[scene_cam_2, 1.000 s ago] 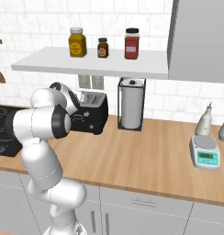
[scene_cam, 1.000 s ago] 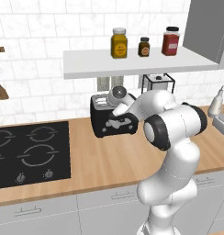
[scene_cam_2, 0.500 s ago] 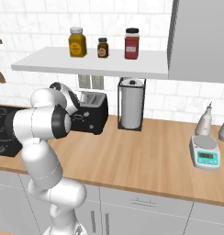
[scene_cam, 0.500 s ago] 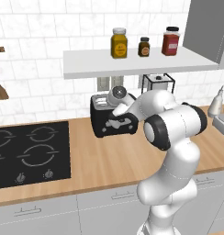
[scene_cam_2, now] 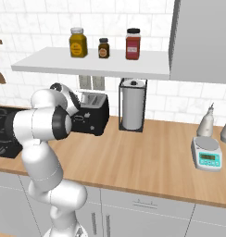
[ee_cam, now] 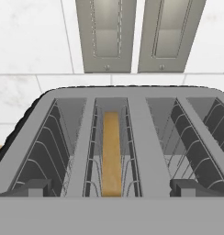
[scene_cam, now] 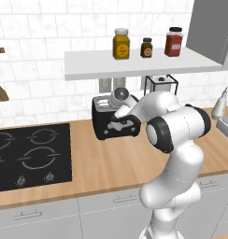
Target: Start the toaster. Once the lever pops up, take the bread to the plate on the dining counter.
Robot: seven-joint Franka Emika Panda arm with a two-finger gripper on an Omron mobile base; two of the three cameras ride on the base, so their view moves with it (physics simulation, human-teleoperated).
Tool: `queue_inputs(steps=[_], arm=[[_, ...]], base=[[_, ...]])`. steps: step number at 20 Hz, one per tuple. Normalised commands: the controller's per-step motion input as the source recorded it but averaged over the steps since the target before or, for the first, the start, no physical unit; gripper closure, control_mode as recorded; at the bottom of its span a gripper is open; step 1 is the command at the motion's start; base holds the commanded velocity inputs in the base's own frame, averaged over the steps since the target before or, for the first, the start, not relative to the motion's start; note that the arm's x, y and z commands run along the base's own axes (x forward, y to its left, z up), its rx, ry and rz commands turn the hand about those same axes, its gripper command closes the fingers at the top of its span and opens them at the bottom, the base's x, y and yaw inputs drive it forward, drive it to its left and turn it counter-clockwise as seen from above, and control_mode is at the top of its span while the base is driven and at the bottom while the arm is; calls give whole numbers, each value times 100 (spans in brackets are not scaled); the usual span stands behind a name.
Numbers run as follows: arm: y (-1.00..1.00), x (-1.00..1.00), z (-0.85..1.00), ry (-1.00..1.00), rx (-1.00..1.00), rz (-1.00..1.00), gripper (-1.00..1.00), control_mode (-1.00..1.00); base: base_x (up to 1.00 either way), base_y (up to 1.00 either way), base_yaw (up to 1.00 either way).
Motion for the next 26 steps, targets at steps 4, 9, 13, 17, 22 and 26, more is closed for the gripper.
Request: queue_inputs(steps=[4, 9, 13, 17, 22, 26], arm=[[0, 0, 0, 0, 0, 0, -100, -100], [0, 0, 0, 0, 0, 0, -100, -100], [0, 0, 0, 0, 0, 0, -100, -100], [0, 0, 0, 0, 0, 0, -100, -100], [0, 0, 0, 0, 0, 0, -100, -100], [0, 0, 0, 0, 0, 0, -100, -100]], base=[[0, 0, 0], [0, 0, 0], [0, 0, 0], [0, 0, 0], [0, 0, 0], [0, 0, 0]])
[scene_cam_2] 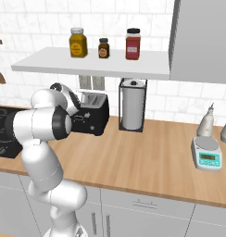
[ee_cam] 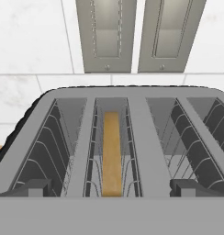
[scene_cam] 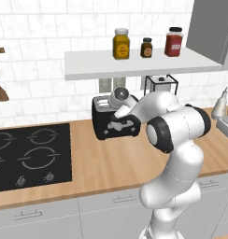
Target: Start the toaster. Once the lever pops up, take the bread to the plate on the dining counter.
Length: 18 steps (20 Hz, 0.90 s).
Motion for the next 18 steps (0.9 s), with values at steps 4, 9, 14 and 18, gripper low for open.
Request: queue_inputs(steps=[4, 9, 14, 18], arm=[[0, 0, 0, 0, 0, 0, -100, -100], [0, 0, 0, 0, 0, 0, -100, -100], [0, 0, 0, 0, 0, 0, -100, -100], [0, 0, 0, 0, 0, 0, -100, -100]], base=[[0, 0, 0], [0, 0, 0], [0, 0, 0], [0, 0, 0]])
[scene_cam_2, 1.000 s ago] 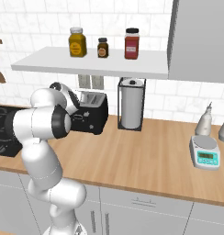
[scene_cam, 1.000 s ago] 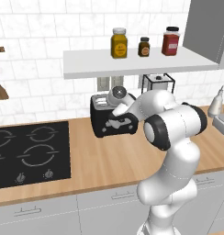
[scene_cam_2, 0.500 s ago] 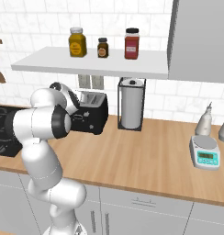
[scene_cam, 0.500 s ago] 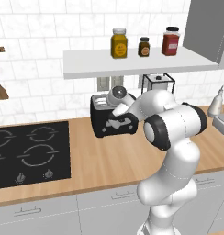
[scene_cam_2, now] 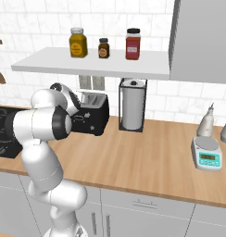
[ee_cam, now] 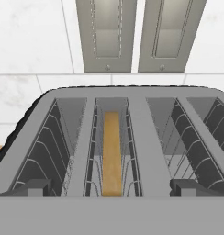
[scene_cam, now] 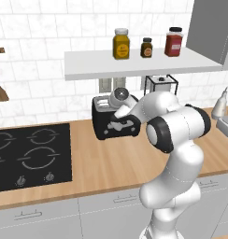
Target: Start the toaster. Once the lever pops up, take the bread to the plate on the dining counter.
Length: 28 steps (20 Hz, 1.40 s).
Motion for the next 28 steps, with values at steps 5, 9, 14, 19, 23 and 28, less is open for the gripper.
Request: queue_inputs(steps=[5, 9, 14, 19, 23, 28], arm=[[0, 0, 0, 0, 0, 0, -100, -100], [0, 0, 0, 0, 0, 0, -100, -100], [0, 0, 0, 0, 0, 0, -100, -100], [0, 0, 0, 0, 0, 0, -100, -100], [0, 0, 0, 0, 0, 0, -100, -100], [0, 0, 0, 0, 0, 0, -100, -100]], base=[[0, 0, 0], [0, 0, 0], [0, 0, 0], [0, 0, 0], [0, 0, 0], [0, 0, 0]])
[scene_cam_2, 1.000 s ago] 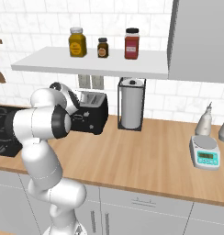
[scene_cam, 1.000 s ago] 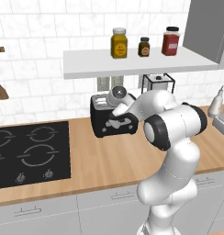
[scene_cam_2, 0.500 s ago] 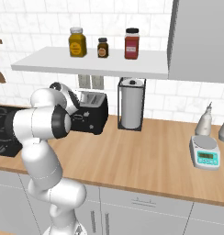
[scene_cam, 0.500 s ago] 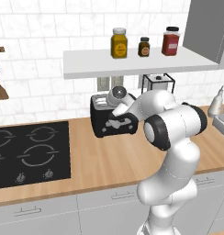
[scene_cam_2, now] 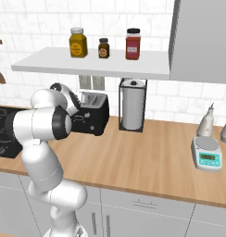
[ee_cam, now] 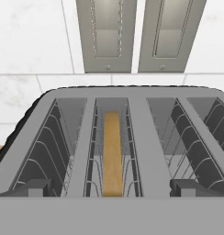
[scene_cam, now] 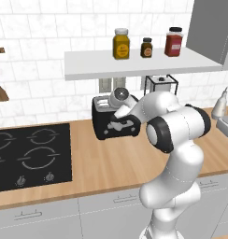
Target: Start the toaster. Once the lever pops up, take the bread to the plate on the dining counter.
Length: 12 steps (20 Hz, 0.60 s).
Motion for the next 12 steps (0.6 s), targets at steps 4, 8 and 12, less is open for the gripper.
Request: queue_inputs(steps=[4, 8, 12], arm=[[0, 0, 0, 0, 0, 0, -100, -100], [0, 0, 0, 0, 0, 0, -100, -100], [0, 0, 0, 0, 0, 0, -100, -100]], base=[[0, 0, 0], [0, 0, 0], [0, 0, 0]])
